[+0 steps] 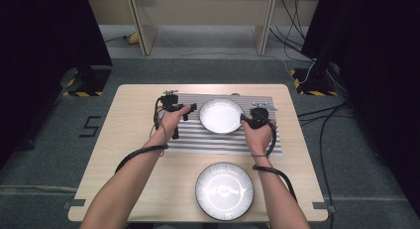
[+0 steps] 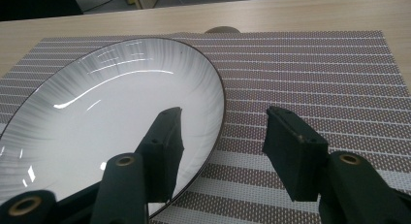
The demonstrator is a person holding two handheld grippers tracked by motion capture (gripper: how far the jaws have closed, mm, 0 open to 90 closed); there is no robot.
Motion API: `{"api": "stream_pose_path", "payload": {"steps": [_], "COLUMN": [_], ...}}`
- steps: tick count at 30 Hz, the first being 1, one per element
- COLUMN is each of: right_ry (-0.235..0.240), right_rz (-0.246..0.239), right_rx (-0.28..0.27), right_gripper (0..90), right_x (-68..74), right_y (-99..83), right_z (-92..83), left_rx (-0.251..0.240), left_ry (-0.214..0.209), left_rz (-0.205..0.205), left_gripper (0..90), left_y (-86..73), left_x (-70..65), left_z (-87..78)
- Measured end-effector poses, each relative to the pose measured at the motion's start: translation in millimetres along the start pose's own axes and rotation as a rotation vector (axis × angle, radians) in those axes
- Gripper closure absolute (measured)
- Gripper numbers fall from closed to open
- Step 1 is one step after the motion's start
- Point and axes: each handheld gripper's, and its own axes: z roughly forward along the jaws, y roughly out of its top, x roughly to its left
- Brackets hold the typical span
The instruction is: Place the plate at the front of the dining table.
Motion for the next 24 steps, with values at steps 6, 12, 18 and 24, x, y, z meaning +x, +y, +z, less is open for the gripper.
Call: {"api": "stream_pose_path", "payload": {"steps": [6, 12, 18, 24], "right_ry": [0.004, 0.007, 0.007, 0.008], "right_rz": [0.004, 0.005, 0.003, 0.001], "right_rx": [-0.010, -0.010, 0.003, 0.018], "right_gripper": [47.8, 47.2, 46.8, 46.6], "right_x": [0.1, -3.5, -5.4, -4.1], "right_y": [1.1, 0.2, -3.5, -6.7], "right_z": [-9.7, -18.7, -20.6, -22.1], "left_rx": [0.002, 0.006, 0.021, 0.029], "left_ry": [-0.009, -0.015, -0.016, -0.041], "left_rz": [0.014, 0.008, 0.019, 0.026], "left_gripper": [34.0, 34.0, 34.0, 34.0], "left_y": [-0.9, -6.2, -14.1, -18.5], "left_x": [2.5, 9.2, 11.0, 7.9], "left_z": [-10.8, -21.6, -23.2, -24.5]}}
